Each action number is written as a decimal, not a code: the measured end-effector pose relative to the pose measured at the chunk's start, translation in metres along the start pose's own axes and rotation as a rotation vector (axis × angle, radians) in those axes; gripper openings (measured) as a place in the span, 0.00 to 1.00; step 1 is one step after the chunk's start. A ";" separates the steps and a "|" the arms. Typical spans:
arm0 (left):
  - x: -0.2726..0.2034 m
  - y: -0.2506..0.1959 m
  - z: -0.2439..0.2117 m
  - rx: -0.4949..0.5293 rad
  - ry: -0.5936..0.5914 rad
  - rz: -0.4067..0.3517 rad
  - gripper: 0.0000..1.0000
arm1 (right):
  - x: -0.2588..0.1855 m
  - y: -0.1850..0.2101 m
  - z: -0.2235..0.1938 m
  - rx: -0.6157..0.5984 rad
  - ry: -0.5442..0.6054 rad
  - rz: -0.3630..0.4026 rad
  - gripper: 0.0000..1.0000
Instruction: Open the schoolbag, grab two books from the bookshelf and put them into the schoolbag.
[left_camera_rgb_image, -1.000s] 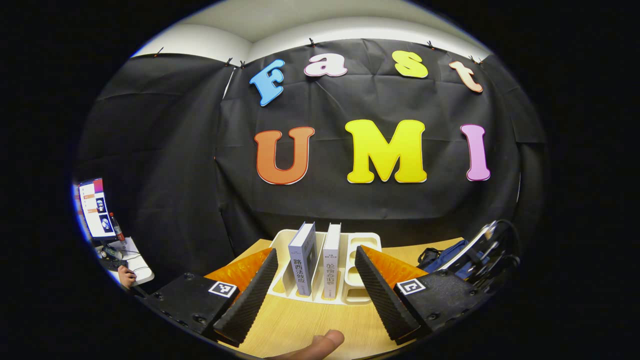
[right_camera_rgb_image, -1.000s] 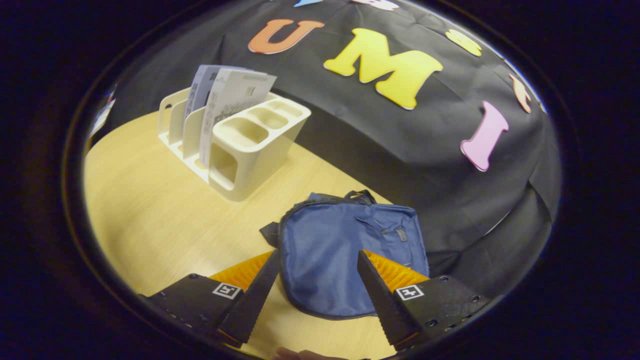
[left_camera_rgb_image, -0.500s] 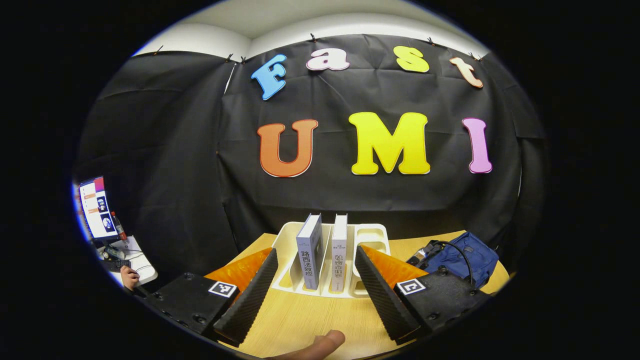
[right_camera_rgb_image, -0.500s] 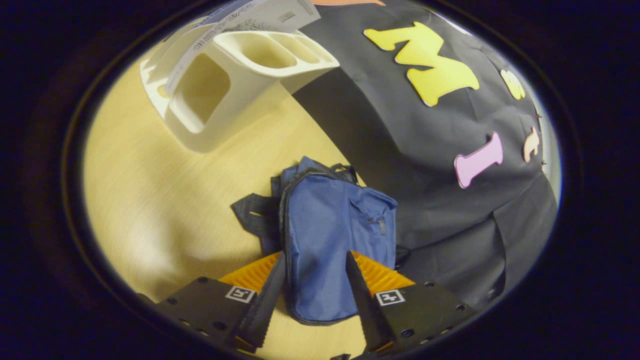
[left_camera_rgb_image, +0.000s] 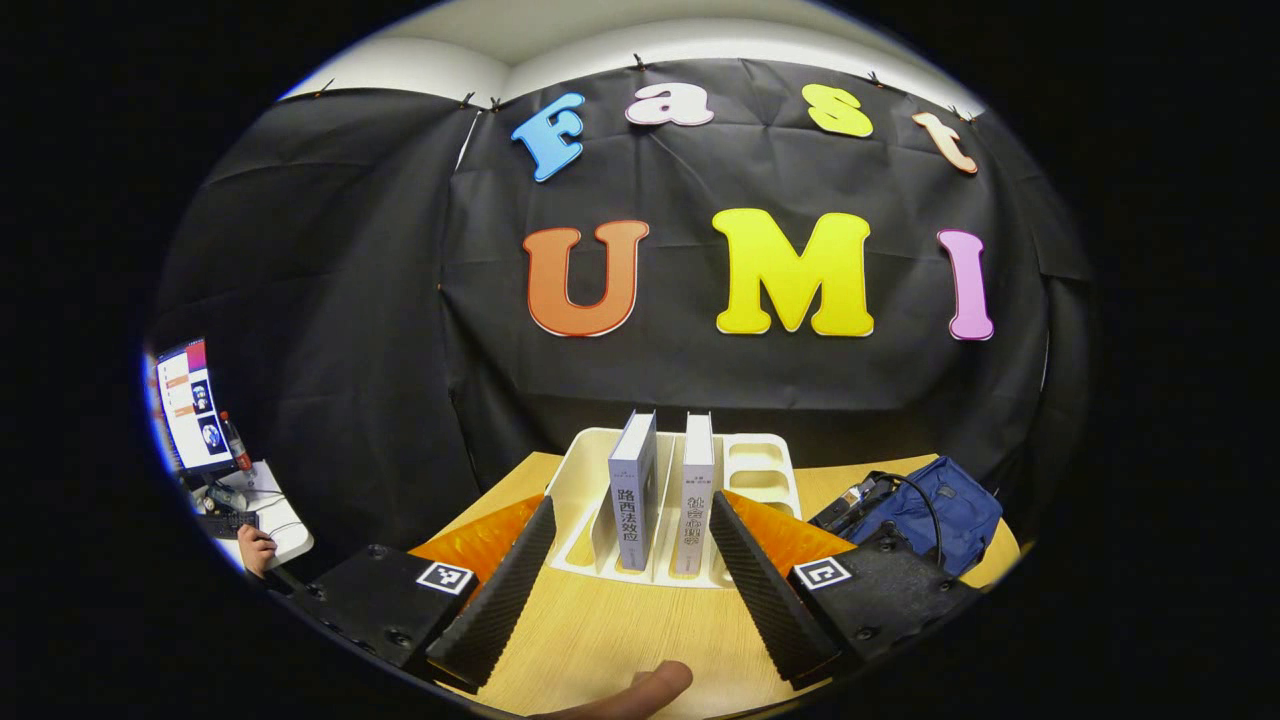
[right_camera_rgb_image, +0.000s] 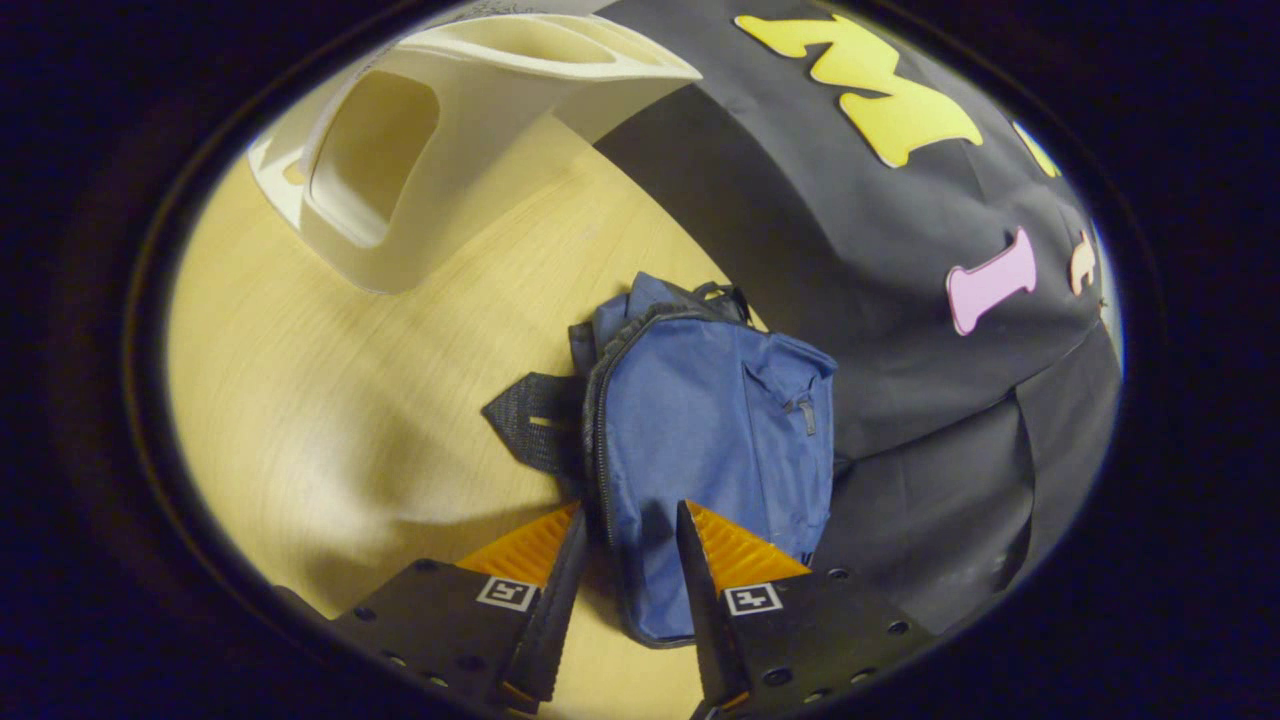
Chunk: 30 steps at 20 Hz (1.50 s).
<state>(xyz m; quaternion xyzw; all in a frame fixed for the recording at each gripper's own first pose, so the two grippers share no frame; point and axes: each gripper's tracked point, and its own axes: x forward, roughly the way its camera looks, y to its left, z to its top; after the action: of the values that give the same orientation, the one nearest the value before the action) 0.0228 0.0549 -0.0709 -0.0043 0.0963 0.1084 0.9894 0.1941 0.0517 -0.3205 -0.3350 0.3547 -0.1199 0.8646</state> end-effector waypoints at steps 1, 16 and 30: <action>0.001 0.001 -0.002 -0.003 0.009 0.002 1.00 | 0.002 0.001 0.000 0.009 0.007 -0.003 0.53; 0.008 -0.002 0.001 0.018 0.010 -0.021 1.00 | -0.007 -0.031 0.020 0.018 -0.050 -0.165 0.42; 0.029 -0.006 0.008 -0.005 0.024 -0.047 1.00 | 0.014 -0.040 0.014 0.174 -0.052 0.201 0.01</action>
<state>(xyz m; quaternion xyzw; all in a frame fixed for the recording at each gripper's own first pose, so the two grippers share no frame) 0.0531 0.0554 -0.0687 -0.0102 0.1078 0.0853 0.9905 0.2149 0.0224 -0.2946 -0.2248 0.3522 -0.0543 0.9069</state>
